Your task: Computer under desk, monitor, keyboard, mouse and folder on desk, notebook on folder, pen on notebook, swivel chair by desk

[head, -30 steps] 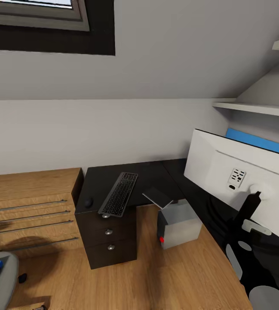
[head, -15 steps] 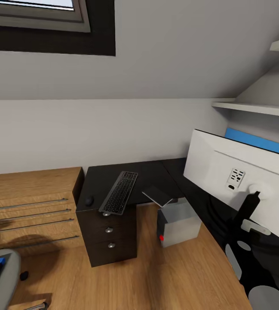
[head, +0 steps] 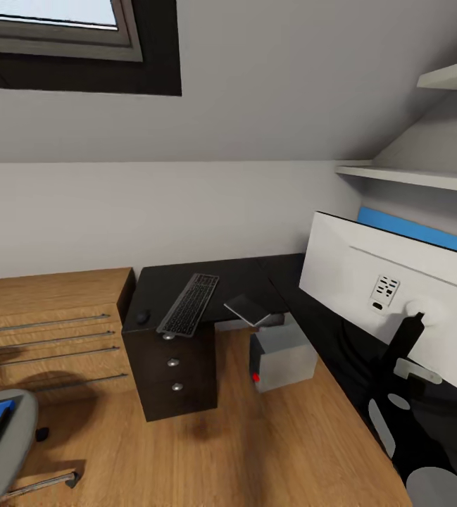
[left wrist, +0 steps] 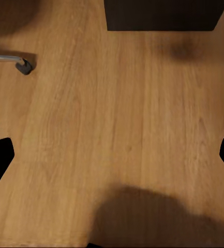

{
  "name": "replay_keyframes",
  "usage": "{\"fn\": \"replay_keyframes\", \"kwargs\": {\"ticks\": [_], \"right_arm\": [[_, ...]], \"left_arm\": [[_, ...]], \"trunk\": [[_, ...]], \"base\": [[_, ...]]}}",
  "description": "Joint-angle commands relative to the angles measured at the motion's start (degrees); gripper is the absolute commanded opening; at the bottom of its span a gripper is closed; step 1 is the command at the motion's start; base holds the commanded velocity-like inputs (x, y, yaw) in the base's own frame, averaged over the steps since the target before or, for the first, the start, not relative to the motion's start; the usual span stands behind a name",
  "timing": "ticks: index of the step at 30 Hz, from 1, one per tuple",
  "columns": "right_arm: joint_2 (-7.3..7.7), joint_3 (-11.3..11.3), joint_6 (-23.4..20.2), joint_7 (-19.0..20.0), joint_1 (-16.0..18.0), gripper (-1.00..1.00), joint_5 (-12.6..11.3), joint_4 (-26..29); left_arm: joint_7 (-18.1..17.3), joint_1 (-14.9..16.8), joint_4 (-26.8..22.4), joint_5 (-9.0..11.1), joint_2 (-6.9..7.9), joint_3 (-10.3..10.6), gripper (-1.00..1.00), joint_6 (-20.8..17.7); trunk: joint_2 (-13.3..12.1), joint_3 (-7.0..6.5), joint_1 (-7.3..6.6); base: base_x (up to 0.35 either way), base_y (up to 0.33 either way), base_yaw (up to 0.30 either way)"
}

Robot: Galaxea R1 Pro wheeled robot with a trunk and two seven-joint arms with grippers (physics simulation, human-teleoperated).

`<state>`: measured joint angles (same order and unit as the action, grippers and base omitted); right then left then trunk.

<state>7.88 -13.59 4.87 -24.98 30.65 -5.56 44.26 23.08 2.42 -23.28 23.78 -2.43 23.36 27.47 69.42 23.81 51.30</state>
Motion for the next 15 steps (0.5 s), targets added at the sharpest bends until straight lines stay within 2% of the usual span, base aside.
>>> {"fn": "replay_keyframes", "kwargs": {"ticks": [1, 15], "right_arm": [[0.03, -0.27, 0.58, -0.25, 0.03, -1.0, -4.29, -0.14], [0.03, -0.3, 0.61, -0.25, 0.03, -1.0, -4.27, -0.12]], "left_arm": [[0.47, 0.04, -0.01, 0.3, 0.05, 0.46, 1.0, 0.19], [0.47, 0.04, -0.01, 0.3, 0.05, 0.45, 1.0, 0.21]], "trunk": [[0.04, 0.07, -0.03], [0.04, 0.07, -0.03]], "base": [[-0.262, -0.194, 0.0], [-0.264, -0.196, 0.0]]}}
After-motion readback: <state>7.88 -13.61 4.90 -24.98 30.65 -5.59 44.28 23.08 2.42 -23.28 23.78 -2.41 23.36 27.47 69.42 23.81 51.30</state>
